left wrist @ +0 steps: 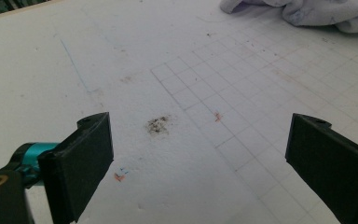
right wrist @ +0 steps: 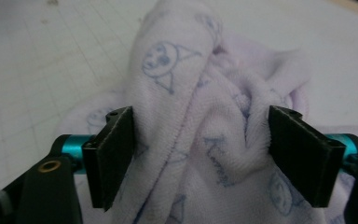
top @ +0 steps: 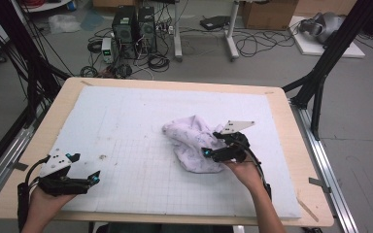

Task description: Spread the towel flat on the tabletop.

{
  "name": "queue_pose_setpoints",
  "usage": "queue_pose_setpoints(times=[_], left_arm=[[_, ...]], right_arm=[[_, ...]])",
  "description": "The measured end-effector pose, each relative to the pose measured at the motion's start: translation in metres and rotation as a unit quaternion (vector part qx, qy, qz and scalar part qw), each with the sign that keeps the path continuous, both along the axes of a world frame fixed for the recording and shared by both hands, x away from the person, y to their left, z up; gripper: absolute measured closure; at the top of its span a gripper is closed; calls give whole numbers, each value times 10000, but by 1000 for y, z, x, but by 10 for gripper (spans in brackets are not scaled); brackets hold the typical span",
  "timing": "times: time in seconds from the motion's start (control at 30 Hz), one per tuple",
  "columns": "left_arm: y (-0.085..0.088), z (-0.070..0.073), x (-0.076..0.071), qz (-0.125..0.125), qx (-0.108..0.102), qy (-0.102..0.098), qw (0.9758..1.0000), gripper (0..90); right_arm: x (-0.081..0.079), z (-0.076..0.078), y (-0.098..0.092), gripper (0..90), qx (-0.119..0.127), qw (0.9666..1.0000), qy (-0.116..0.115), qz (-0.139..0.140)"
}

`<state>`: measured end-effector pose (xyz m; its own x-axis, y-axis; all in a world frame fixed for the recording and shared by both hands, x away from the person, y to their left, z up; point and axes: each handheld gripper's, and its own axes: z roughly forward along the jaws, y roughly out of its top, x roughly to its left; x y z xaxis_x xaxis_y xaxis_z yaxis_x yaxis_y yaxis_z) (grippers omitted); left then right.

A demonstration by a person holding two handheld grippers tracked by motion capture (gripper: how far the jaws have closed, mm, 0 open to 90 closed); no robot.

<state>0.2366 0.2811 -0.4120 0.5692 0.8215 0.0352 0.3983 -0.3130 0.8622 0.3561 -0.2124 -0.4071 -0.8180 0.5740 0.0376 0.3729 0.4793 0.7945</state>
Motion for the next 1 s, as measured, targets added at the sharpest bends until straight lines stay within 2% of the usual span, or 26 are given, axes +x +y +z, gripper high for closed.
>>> queue_pose_setpoints(times=[0.03, 0.07, 0.13, 0.17, 0.23, 0.33, 0.4, 0.43, 0.5, 0.53, 0.57, 0.63, 0.67, 0.7, 0.77, 0.8, 0.83, 0.87, 0.9, 0.93, 1.0], left_arm=[[0, 0, 0, 0, 5, 4, 10000, 80], [0, 0, 0, 4, -5, 1, 10000, 79], [0, 0, 1, 6, -8, 7, 10000, 80], [0, 0, 1, -3, -9, 10, 10000, 80], [0, 0, 2, -10, -20, 27, 10000, 84], [-1, 1, 3, -26, -22, 26, 10000, 86], [-1, 2, 3, -29, -74, 12, 10000, 87], [-1, 2, 3, -22, -90, -3, 10000, 88], [-2, 4, 3, -36, -103, -11, 9999, 90], [-3, 4, 3, -41, -118, -5, 9999, 90], [-3, 5, 3, -48, -117, -22, 9999, 91], [-3, 6, 3, -58, -146, -19, 9999, 91], [-3, 7, 2, -71, -165, -39, 9998, 95], [-3, 7, 2, -71, -165, -39, 9998, 99], [-3, 8, 1, -92, -164, -54, 9998, 101], [-3, 8, 0, -92, -165, -70, 9998, 106], [-2, 9, 0, -100, -172, -71, 9998, 106], [-2, 9, -1, -93, -188, -75, 9998, 108], [-2, 9, -1, -104, -182, -74, 9998, 109], [-2, 9, -1, -112, -181, -69, 9997, 109], [-3, 9, -1, -130, -211, -70, 9997, 111]], right_arm=[[2, -3, 1, 313, 3, 10000, 90, 31], [5, -11, 3, 419, 34, 9995, 276, 116], [5, -17, 3, 518, 118, 9990, 368, 216], [5, -17, 3, 518, 118, 9990, 368, 216], [6, -16, -1, 631, 296, 9980, 521, 213], [3, -11, -3, 671, 364, 9979, 482, 247], [-1, -1, -1, 687, 422, 9979, 400, 294], [-7, 12, 6, 695, 450, 9979, 282, 365], [-13, 27, 15, 698, 519, 9971, 186, 528], [-13, 27, 15, 698, 519, 9971, 186, 528], [-19, 39, 26, 699, 618, 9954, 95, 727], [-22, 44, 32, 699, 666, 9943, 84, 828], [-29, 52, 46, 699, 711, 9926, 145, 973], [-29, 52, 46, 699, 711, 9926, 145, 973], [-38, 55, 63, 698, 742, 9902, 152, 1176], [-47, 52, 79, 697, 774, 9871, 222, 1385], [-47, 52, 79, 697, 774, 9871, 222, 1385], [-54, 39, 93, 688, 828, 9830, 358, 1601], [-56, 31, 100, 680, 708, 9819, 423, 1703], [-56, 31, 100, 680, 708, 9819, 423, 1703], [-60, 13, 111, 620, 388, 9811, 519, 1823]])
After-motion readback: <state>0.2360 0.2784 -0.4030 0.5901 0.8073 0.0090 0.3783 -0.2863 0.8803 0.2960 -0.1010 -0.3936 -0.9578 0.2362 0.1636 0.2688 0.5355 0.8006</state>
